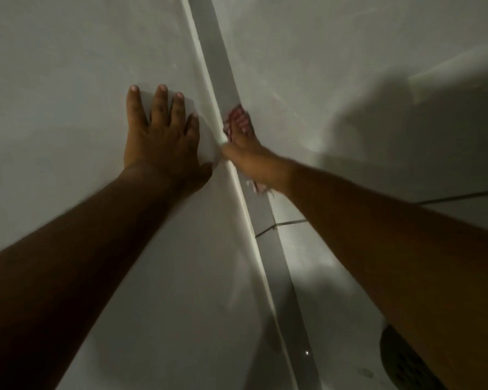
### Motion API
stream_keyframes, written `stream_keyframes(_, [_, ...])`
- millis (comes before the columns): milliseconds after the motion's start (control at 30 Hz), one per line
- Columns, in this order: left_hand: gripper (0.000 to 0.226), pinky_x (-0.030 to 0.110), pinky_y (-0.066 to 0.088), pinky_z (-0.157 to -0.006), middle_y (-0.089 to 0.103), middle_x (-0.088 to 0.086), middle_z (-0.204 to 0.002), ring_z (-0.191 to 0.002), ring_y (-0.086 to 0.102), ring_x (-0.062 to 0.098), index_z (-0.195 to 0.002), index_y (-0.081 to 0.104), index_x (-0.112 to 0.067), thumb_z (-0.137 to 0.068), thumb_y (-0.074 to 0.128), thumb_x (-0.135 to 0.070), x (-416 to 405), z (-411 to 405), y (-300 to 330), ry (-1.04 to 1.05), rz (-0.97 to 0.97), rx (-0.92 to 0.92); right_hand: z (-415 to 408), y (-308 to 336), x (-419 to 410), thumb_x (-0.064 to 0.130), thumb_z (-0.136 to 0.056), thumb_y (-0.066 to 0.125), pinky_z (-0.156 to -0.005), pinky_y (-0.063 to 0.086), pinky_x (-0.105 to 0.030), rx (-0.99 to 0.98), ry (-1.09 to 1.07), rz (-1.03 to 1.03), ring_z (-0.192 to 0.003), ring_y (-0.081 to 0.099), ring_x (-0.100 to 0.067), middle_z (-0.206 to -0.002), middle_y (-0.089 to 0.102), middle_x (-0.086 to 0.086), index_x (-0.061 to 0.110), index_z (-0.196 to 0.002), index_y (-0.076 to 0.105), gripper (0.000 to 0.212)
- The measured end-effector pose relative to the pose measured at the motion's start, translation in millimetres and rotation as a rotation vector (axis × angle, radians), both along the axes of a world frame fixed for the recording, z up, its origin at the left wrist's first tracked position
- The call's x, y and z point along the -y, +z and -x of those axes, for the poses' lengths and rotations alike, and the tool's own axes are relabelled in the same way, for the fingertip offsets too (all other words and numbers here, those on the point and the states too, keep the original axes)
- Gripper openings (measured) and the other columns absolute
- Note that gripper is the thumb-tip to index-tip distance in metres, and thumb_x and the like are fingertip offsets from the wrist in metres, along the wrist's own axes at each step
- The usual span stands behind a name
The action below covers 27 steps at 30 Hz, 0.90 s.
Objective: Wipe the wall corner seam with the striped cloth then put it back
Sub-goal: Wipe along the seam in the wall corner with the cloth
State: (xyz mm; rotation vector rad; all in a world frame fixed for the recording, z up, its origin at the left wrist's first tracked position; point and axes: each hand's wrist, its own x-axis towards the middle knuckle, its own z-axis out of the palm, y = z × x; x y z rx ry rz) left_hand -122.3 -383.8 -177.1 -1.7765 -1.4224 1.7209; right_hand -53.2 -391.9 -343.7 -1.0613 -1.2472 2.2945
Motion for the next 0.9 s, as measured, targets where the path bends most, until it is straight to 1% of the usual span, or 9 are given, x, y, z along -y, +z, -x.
stream_keyframes(133, [0.094,0.066,-0.006,-0.118,0.003,0.015,-0.169,-0.156,-0.002,0.039,-0.160,0.011,-0.021,-0.085,0.010,-0.077,7.3,0.3,1.6,-0.015,0.022,0.002,-4.1,-2.7,22.5,0.068,-0.068,0.041,-0.122,0.017,-0.053,0.035,0.007,-0.101,-0.155,0.001,-0.020,-0.165,-0.019,0.013,0.056,-0.140,-0.017,0.093])
stream_keyframes(267, [0.092,0.066,-0.007,-0.117,0.002,0.015,-0.169,-0.156,-0.002,0.038,-0.160,0.012,-0.020,-0.086,0.014,-0.075,8.5,-3.7,5.3,0.012,0.017,0.017,-38.3,-6.9,93.0,0.065,-0.062,0.044,-0.114,0.037,-0.047,0.124,0.102,-0.021,-0.148,0.028,-0.025,-0.166,0.000,0.020,0.070,-0.133,-0.009,0.089])
stream_keyframes(333, [0.092,0.066,-0.007,-0.118,0.003,0.014,-0.169,-0.156,-0.002,0.038,-0.160,0.013,-0.021,-0.086,0.013,-0.075,7.1,-4.4,4.7,0.017,0.009,0.012,-34.6,-5.8,80.2,0.067,-0.064,0.046,-0.109,0.039,-0.041,0.125,0.126,0.004,-0.146,0.031,-0.028,-0.166,0.005,0.017,0.065,-0.137,-0.007,0.091])
stream_keyframes(433, [0.093,0.066,-0.006,-0.118,0.006,0.013,-0.169,-0.156,0.000,0.037,-0.159,0.016,-0.022,-0.084,0.010,-0.076,8.3,-3.7,4.2,0.003,-0.003,0.009,-11.9,-0.5,21.0,0.067,-0.066,0.053,-0.102,0.036,-0.034,0.064,0.069,0.012,-0.150,0.022,-0.029,-0.168,-0.001,0.007,0.050,-0.148,-0.004,0.102])
stream_keyframes(500, [0.095,0.067,-0.005,-0.117,0.009,0.013,-0.169,-0.155,0.002,0.038,-0.159,0.017,-0.022,-0.083,0.008,-0.077,9.1,-2.3,0.0,-0.017,0.002,0.003,-5.8,1.4,-1.3,0.063,-0.065,0.059,-0.109,0.032,-0.038,0.042,0.029,0.005,-0.152,0.014,-0.029,-0.168,-0.003,0.004,0.045,-0.150,-0.002,0.106])
stream_keyframes(633, [0.096,0.068,-0.007,-0.117,0.004,0.015,-0.169,-0.155,-0.002,0.039,-0.160,0.012,-0.020,-0.083,0.009,-0.077,7.7,-0.3,0.4,-0.010,0.018,-0.004,-29.4,4.8,56.5,0.059,-0.069,0.055,-0.118,0.032,-0.049,0.081,0.112,-0.075,-0.154,0.011,-0.022,-0.167,-0.013,0.008,0.048,-0.148,-0.012,0.104])
stream_keyframes(733, [0.094,0.066,-0.007,-0.117,0.003,0.014,-0.169,-0.156,-0.002,0.038,-0.160,0.011,-0.020,-0.084,0.007,-0.076,7.2,-4.8,2.4,-0.005,0.025,-0.001,-46.2,5.9,104.9,0.056,-0.076,0.052,-0.123,0.017,-0.050,0.134,0.174,0.017,-0.154,0.006,-0.022,-0.167,-0.013,0.010,0.048,-0.148,-0.016,0.099])
stream_keyframes(800, [0.092,0.065,-0.007,-0.118,0.004,0.013,-0.169,-0.156,-0.002,0.037,-0.160,0.011,-0.021,-0.085,0.005,-0.074,10.0,-4.8,2.7,0.001,0.018,-0.007,-41.5,12.8,99.7,0.053,-0.082,0.051,-0.124,0.006,-0.048,0.139,0.162,0.076,-0.154,-0.008,-0.021,-0.165,-0.021,0.008,0.045,-0.148,-0.018,0.095])
stream_keyframes(900, [0.091,0.064,-0.009,-0.118,0.001,0.013,-0.169,-0.156,-0.004,0.037,-0.160,0.008,-0.021,-0.086,0.004,-0.073,20.6,-7.3,2.9,0.011,-0.009,0.001,-33.0,15.7,72.0,0.060,-0.079,0.043,-0.124,0.006,-0.050,0.162,0.147,-0.022,-0.153,-0.016,-0.019,-0.163,-0.028,0.006,0.040,-0.150,-0.019,0.096])
